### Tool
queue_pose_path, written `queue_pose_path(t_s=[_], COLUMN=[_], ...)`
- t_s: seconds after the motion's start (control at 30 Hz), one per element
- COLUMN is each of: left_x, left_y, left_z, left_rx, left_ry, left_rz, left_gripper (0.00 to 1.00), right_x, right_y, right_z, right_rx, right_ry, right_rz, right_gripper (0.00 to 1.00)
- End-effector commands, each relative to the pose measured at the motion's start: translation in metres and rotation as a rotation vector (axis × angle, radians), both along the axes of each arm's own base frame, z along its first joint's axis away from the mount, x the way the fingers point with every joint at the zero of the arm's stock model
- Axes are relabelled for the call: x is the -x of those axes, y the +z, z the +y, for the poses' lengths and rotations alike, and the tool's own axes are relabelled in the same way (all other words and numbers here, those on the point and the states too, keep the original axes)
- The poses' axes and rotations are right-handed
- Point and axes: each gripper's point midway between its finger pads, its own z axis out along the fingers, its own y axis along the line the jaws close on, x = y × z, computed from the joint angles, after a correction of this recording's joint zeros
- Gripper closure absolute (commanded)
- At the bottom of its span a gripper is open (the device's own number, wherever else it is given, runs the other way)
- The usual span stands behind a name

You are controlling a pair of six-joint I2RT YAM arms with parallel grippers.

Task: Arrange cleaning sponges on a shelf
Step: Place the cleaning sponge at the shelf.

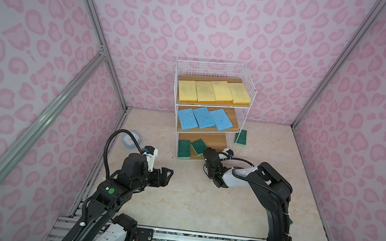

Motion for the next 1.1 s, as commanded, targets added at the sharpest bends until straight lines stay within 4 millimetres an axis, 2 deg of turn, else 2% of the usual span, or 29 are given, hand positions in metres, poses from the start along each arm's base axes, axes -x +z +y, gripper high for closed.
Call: queue_pose_path(t_s=[0.0, 0.13, 0.4, 0.73, 1.07], left_x=[-0.001, -0.002, -0.002, -0.002, -0.001], left_y=[0.003, 0.002, 0.002, 0.002, 0.001], left_z=[-0.002, -0.003, -0.002, -0.001, -0.001], left_rx=[0.008, 0.006, 0.005, 0.004, 0.002], left_ry=[-0.012, -0.014, -0.011, -0.006, -0.006], left_rz=[-0.022, -0.018, -0.018, -0.02, -0.019], left_gripper=[0.14, 0.14, 0.14, 0.14, 0.14], right_x=[0.002, 0.002, 0.003, -0.007, -0.012], right_y=[-0.017, -0.022, -0.026, -0.024, -0.028], right_z=[-0.006, -0.008, -0.03, -0.005, -0.01], right_rx=[0.04, 0.066, 0.072, 0.054, 0.052], right_ry=[-0.011, -0.013, -0.071, -0.056, -0.087], right_rz=[0.043, 0.065, 0.085, 0.087, 0.095], right_gripper=[0.89, 0.88, 0.88, 0.87, 0.86])
